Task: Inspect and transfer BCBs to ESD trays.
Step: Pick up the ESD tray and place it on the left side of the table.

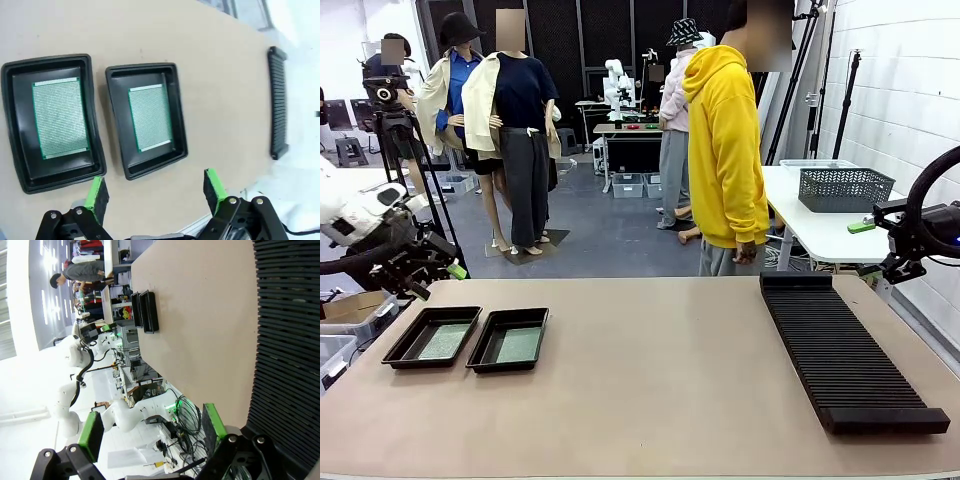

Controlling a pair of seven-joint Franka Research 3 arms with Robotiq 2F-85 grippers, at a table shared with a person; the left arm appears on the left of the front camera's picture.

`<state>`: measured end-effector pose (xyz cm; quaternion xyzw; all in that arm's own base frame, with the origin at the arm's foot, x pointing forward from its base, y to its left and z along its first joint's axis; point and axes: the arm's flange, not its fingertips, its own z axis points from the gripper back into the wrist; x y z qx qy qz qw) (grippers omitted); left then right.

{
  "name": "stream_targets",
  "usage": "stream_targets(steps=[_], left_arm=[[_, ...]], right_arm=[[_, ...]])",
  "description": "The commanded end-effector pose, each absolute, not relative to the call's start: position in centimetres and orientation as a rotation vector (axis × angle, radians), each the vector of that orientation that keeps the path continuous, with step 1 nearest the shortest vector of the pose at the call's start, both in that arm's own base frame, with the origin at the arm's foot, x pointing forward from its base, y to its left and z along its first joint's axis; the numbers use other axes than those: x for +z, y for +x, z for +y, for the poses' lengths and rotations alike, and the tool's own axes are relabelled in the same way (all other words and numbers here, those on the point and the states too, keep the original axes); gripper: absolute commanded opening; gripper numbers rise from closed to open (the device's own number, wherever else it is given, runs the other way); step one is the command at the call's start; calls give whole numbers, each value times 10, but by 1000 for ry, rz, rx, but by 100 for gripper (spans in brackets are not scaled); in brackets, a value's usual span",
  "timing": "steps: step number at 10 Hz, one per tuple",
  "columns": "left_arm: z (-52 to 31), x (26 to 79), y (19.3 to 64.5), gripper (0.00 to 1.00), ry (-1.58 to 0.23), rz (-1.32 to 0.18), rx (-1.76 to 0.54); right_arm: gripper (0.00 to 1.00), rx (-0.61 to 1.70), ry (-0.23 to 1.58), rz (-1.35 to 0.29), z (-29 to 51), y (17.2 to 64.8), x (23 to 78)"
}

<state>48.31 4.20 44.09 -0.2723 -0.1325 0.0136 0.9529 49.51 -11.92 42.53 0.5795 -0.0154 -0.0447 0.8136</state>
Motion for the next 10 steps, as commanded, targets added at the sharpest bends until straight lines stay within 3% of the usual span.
stream_targets(steps=[1,10], left_arm=[[31,444,485,100,-482,-271,15],[31,444,485,100,-482,-271,15]], right_arm=[[100,-96,1237,-32,-118,495,426],[100,-96,1237,-32,-118,495,426]])
